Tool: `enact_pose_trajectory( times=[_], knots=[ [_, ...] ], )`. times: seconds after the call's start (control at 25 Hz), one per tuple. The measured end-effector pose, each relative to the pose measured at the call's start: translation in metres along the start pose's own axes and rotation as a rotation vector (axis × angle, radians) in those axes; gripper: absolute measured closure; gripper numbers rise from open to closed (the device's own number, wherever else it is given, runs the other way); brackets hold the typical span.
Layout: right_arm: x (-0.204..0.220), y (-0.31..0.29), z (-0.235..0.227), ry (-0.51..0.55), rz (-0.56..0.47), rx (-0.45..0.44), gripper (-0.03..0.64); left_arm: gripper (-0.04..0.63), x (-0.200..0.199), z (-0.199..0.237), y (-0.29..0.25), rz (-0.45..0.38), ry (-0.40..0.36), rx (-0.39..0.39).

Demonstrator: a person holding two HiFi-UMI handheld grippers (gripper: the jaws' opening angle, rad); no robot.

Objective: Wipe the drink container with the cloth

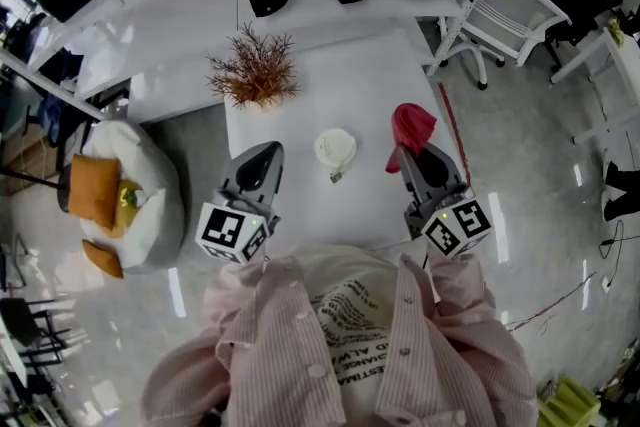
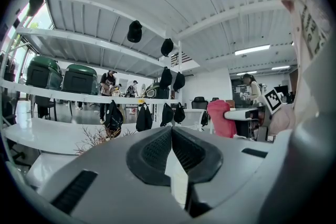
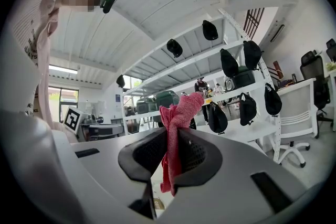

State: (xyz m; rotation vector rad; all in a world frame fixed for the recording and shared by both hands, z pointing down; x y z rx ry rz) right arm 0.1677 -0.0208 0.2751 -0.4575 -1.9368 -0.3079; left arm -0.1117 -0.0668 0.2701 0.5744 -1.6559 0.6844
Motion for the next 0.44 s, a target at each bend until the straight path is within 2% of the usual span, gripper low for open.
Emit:
enact_pose_trajectory(
  times=[0.44],
  knots=[
    [0.0043,0.0106,-0.0006,-0.010,0.002,0.015,0.575,0.592,0.0017,-0.0040,0.0052,0.000,-0.013,0.004]
  ],
)
Point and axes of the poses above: the fingertips, and each gripper's own axes: y backward along the fingers, z to its left, x out of its underside, the point moved 6 cm from there along y, backward along the fingers, and after that the axes turned 10 degrees about -y, right-handed, at the moved point
